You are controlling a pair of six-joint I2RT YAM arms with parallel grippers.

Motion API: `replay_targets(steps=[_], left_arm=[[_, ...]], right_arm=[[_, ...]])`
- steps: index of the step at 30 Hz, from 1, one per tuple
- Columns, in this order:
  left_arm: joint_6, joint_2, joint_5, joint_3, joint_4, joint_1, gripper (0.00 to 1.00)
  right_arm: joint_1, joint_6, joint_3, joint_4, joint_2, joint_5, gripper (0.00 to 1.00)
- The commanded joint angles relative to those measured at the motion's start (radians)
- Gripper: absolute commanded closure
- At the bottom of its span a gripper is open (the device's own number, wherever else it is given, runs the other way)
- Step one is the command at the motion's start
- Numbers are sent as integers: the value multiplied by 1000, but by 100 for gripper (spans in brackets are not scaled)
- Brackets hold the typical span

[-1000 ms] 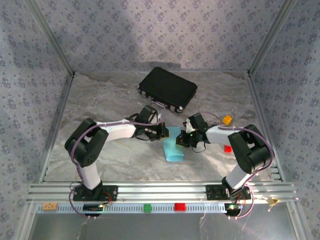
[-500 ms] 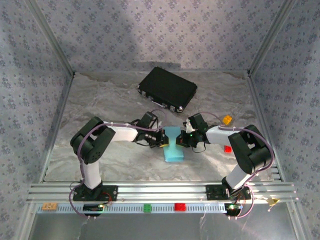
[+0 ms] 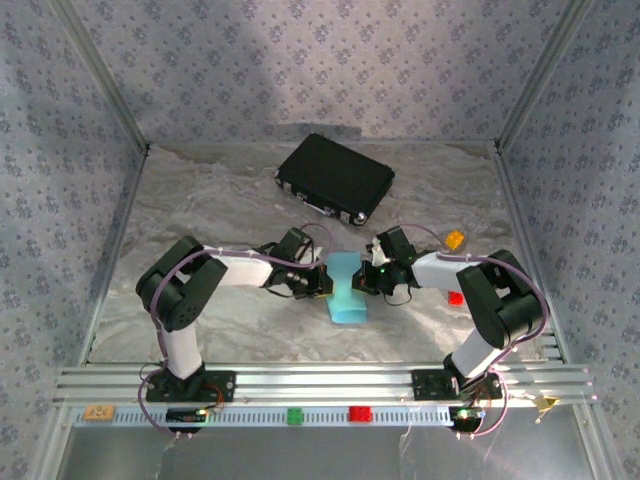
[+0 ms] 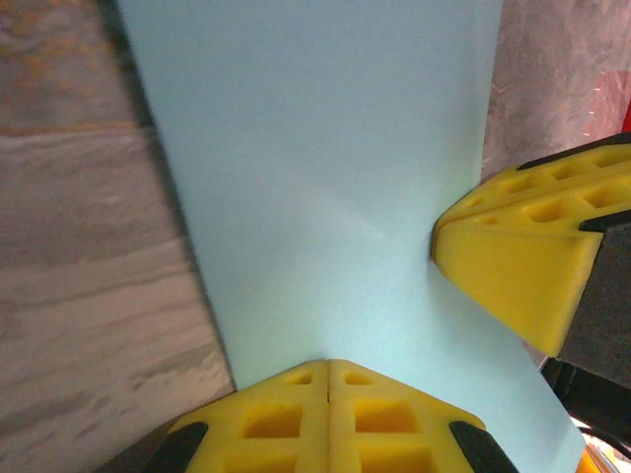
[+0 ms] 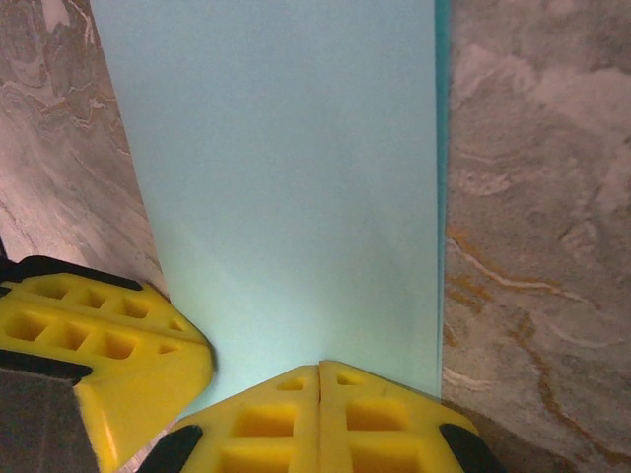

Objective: Fold a paper plane with a square sheet of paper (pick it up from the middle)
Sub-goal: First fold the square sheet of paper in half at the center of the table.

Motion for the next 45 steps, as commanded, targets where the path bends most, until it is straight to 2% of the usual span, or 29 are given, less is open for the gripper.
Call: replay_targets(steps=[1,4,13,26,35,39,45], left_arm=[[-53,-73,-7,5,-9,-11,100],[-103,-80,28,13,50,-28,100],[-110,-25,46,-23,71,-52,100],[22,-14,-33,-124,5,-54,100],[-39,-132,-2,-74,30,-68,100],[-67,-110,37,-68,78,-82,100],[-60,-59,38,-87,73,-90,100]], right_arm=[[0,1,-44,-113,18,105,100],[-1,1,-43,-112,17,105,100],[-2,5,-51,-107,7,106,100],[-9,4,-59,-106,4,108,100],[-10,5,-56,-112,2,106,100],[-10,4,-55,-114,4,106,100],[-10,2,-56,-116,2,108,100]])
